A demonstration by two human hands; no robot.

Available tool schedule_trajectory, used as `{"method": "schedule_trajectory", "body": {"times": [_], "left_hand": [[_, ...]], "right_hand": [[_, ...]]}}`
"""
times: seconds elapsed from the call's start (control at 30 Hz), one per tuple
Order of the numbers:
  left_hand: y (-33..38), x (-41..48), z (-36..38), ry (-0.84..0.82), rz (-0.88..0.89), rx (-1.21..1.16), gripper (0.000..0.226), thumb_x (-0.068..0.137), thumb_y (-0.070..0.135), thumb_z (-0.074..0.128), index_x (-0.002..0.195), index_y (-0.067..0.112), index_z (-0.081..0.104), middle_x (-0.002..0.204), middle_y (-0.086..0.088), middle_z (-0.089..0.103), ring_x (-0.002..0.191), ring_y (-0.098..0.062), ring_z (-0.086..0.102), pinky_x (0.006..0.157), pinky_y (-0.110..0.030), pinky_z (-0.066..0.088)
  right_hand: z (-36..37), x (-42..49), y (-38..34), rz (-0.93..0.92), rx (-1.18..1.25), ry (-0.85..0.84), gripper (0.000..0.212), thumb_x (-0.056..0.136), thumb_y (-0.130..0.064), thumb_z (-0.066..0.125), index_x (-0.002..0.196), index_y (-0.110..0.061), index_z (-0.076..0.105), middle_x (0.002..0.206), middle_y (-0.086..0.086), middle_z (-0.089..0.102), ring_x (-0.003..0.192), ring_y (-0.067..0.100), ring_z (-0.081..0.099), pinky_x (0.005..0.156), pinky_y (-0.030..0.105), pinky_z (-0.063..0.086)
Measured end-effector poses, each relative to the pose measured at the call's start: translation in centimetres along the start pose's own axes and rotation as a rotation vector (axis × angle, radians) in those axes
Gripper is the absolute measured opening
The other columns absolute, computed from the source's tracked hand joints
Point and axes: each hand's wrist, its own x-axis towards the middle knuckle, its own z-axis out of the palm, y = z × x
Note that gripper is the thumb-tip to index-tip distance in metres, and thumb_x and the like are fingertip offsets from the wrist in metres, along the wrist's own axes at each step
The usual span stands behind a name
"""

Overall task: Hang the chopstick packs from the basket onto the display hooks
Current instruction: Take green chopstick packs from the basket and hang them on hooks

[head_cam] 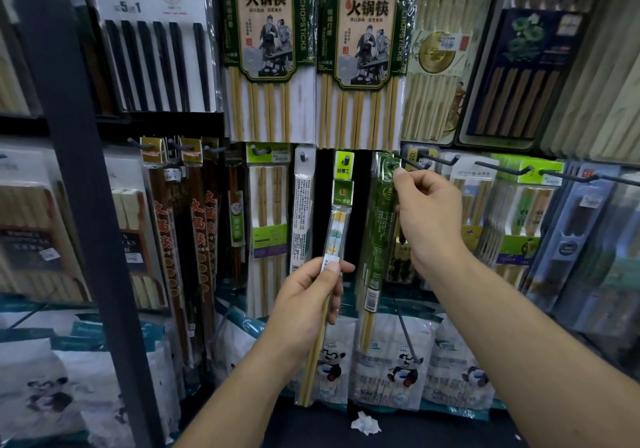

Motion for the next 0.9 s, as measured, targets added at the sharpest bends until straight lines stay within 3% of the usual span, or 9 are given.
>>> {"method": "schedule_trajectory", "body": {"times": [0.17, 0.33, 0.43, 0.53, 0.73, 0.8, 0.9], "left_hand": [[0.0, 0.1, 0.0, -0.011, 0.004, 0.009, 0.032, 0.108, 0.025, 0.049, 0.096, 0.03, 0.078, 0.074, 0.005, 0.057, 0.064, -0.008, 0.053, 0.055, -0.024, 0.045], [0.3, 0.2, 0.1, -0.015, 0.02, 0.031, 0.031, 0.108, 0.026, 0.049, 0.101, 0.035, 0.077, 0.073, 0.004, 0.056, 0.064, -0.009, 0.052, 0.056, -0.024, 0.045], [0.6, 0.5, 0.7, -0.012, 0.027, 0.053, 0.031, 0.108, 0.026, 0.049, 0.1, 0.035, 0.077, 0.071, 0.006, 0.057, 0.063, -0.008, 0.052, 0.055, -0.023, 0.044], [0.9, 0.6, 1.7, -0.041, 0.031, 0.077, 0.031, 0.108, 0.025, 0.05, 0.098, 0.034, 0.078, 0.069, 0.008, 0.056, 0.061, -0.007, 0.052, 0.054, -0.021, 0.044], [1.3, 1.7, 3.0, -0.051, 0.045, 0.078, 0.027, 0.107, 0.022, 0.053, 0.1, 0.028, 0.078, 0.067, 0.008, 0.056, 0.06, -0.008, 0.055, 0.053, -0.023, 0.049], [1.6, 2.2, 3.4, -0.055, 0.05, 0.1, 0.022, 0.107, 0.024, 0.054, 0.106, 0.029, 0.075, 0.067, 0.01, 0.059, 0.066, -0.01, 0.06, 0.061, -0.028, 0.056], [1.9, 3.1, 4.0, -0.051, 0.038, 0.14, 0.018, 0.107, 0.028, 0.053, 0.104, 0.033, 0.071, 0.082, 0.017, 0.067, 0.09, -0.013, 0.066, 0.091, -0.037, 0.056]], "right_hand": [[-0.1, 0.3, 0.7, 0.026, -0.044, -0.003, 0.034, 0.099, -0.03, 0.063, 0.08, -0.002, 0.065, 0.06, 0.002, 0.046, 0.052, 0.01, 0.041, 0.063, 0.023, 0.043], [-1.5, -0.8, 1.1, 0.02, -0.055, 0.007, 0.024, 0.097, -0.032, 0.065, 0.079, -0.018, 0.07, 0.062, -0.007, 0.056, 0.055, 0.002, 0.05, 0.06, 0.022, 0.044], [-1.8, -2.1, 0.6, -0.008, -0.031, -0.126, 0.024, 0.098, -0.03, 0.064, 0.077, -0.022, 0.072, 0.066, 0.006, 0.061, 0.056, 0.004, 0.05, 0.053, 0.017, 0.045], [-1.8, -2.9, -0.4, -0.043, 0.003, -0.231, 0.02, 0.099, -0.028, 0.064, 0.083, -0.021, 0.074, 0.076, 0.001, 0.071, 0.06, 0.001, 0.055, 0.058, 0.014, 0.048], [-2.1, -2.0, -1.1, -0.049, -0.007, -0.191, 0.02, 0.098, -0.024, 0.066, 0.081, -0.017, 0.072, 0.061, -0.005, 0.058, 0.058, 0.005, 0.052, 0.055, 0.014, 0.045], [-2.0, -1.3, -1.2, -0.024, 0.001, -0.158, 0.023, 0.098, -0.026, 0.065, 0.078, -0.019, 0.071, 0.061, -0.005, 0.058, 0.057, 0.005, 0.051, 0.055, 0.014, 0.044], [-1.6, -0.2, -1.2, 0.042, 0.033, -0.115, 0.026, 0.099, -0.028, 0.063, 0.076, -0.018, 0.069, 0.061, -0.004, 0.056, 0.054, 0.002, 0.049, 0.052, 0.01, 0.041]]}}
